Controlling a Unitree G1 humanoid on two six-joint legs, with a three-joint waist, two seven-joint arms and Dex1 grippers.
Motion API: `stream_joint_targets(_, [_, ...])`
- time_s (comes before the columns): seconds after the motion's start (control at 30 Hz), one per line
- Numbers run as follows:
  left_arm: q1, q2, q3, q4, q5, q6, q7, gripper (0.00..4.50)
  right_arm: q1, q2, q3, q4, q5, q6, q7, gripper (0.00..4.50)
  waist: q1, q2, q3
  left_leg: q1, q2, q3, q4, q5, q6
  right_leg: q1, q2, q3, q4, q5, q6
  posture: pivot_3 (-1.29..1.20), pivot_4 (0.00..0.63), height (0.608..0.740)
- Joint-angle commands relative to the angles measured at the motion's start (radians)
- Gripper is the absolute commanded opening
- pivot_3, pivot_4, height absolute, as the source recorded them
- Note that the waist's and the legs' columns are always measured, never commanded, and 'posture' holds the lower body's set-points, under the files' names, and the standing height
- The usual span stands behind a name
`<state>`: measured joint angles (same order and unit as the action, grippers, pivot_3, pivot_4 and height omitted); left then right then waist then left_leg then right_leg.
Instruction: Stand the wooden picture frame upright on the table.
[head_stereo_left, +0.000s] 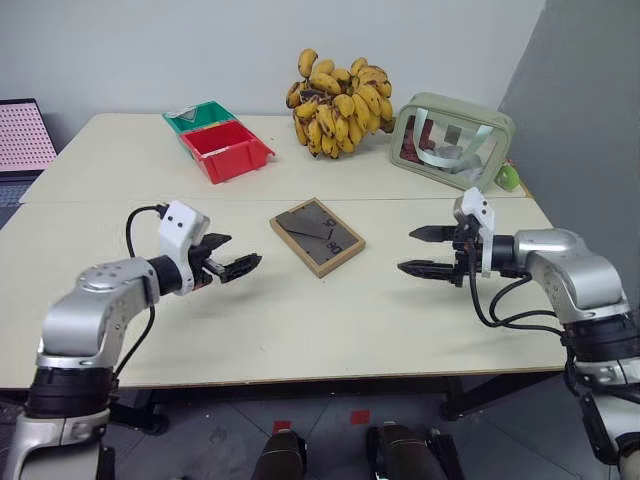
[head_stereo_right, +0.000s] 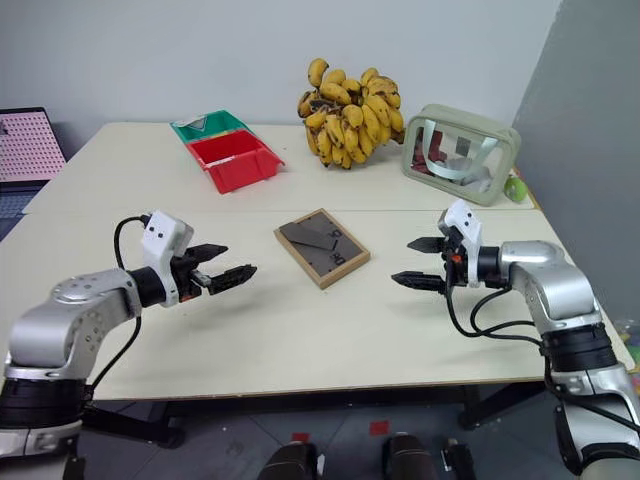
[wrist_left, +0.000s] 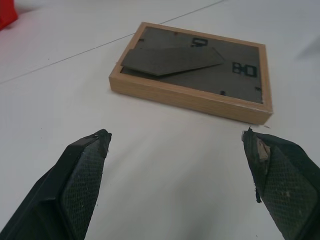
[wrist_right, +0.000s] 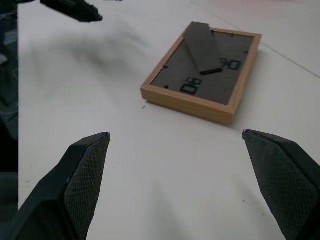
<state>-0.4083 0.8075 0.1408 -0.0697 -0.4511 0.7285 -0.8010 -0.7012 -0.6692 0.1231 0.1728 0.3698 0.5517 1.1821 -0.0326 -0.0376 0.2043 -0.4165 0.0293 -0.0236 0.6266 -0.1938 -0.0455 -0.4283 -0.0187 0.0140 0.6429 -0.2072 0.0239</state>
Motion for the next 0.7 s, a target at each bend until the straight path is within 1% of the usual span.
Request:
stream_joint_targets(0.03, [-0.016, 0.013, -0.012, -0.021, 0.011, -0.018, -0.02, 4.5, -0.042, 0.002, -0.003, 0.046, -0.021, -0.048, 0.023, 4.48, 0.001, 0.0, 0.0, 0.0, 0.0, 0.0, 0.0, 0.0, 0.0, 0.0, 0.0, 0.0, 0.0, 0.0, 0.0, 0.0, 0.15, 0.74])
stream_joint_targets(0.2, [-0.016, 0.003, 0.001, -0.032, 0.008, -0.006, -0.001, 4.5, -0.055, 0.014, -0.002, 0.069, -0.03, -0.062, 0.034, 4.48, 0.001, 0.0, 0.0, -0.002, 0.0, 0.0, 0.0, 0.0, 0.0, -0.002, 0.0, 0.0, 0.001, 0.0, 0.0, 0.0, 0.15, 0.74])
stream_joint_targets(0.4, [-0.032, -0.015, 0.015, -0.016, 0.023, -0.021, 0.049, 4.5, -0.075, 0.04, -0.009, 0.124, -0.06, -0.105, -0.006, 4.48, 0.0, 0.0, 0.0, -0.001, 0.0, 0.0, 0.0, 0.0, 0.0, -0.002, 0.0, 0.0, 0.001, 0.0, 0.0, 0.0, 0.15, 0.74])
stream_joint_targets(0.5, [-0.045, -0.035, 0.029, 0.005, 0.031, -0.018, 0.096, 4.5, -0.111, 0.074, -0.027, 0.204, -0.089, -0.156, -0.07, 4.48, 0.0, 0.0, 0.0, -0.001, 0.0, 0.0, 0.0, 0.0, 0.0, -0.002, 0.0, 0.0, 0.002, 0.0, 0.0, 0.0, 0.15, 0.74])
stream_joint_targets(0.57, [-0.036, -0.049, 0.031, -0.003, 0.037, -0.009, 0.128, 4.5, -0.146, 0.112, -0.058, 0.273, -0.09, -0.169, -0.139, 4.48, 0.0, 0.0, 0.0, -0.001, 0.0, 0.0, 0.0, 0.0, 0.0, -0.002, 0.0, 0.0, 0.002, 0.0, 0.001, 0.0, 0.15, 0.74])
stream_joint_targets(0.63, [-0.027, -0.085, 0.054, -0.024, 0.026, 0.011, 0.178, 4.14, -0.19, 0.149, -0.075, 0.356, -0.115, -0.195, -0.228, 4.5, -0.002, 0.0, 0.0, -0.001, 0.0, 0.001, 0.0, 0.0, 0.0, -0.002, 0.0, 0.001, 0.002, 0.0, 0.001, 0.0, 0.15, 0.74])
stream_joint_targets(0.67, [-0.025, -0.11, 0.067, -0.033, 0.018, 0.022, 0.207, 4.07, -0.209, 0.165, -0.077, 0.397, -0.132, -0.218, -0.263, 4.5, -0.001, 0.0, 0.0, -0.001, 0.0, 0.001, 0.0, 0.0, 0.0, -0.002, 0.0, 0.001, 0.002, 0.001, 0.001, 0.0, 0.15, 0.74])
stream_joint_targets(0.7, [-0.026, -0.141, 0.079, -0.041, 0.013, 0.027, 0.242, 3.79, -0.228, 0.184, -0.077, 0.441, -0.148, -0.237, -0.297, 4.5, 0.0, 0.0, 0.0, -0.001, 0.0, 0.001, 0.0, 0.0, 0.0, -0.002, 0.0, 0.001, 0.002, 0.001, 0.002, 0.0, 0.15, 0.74])
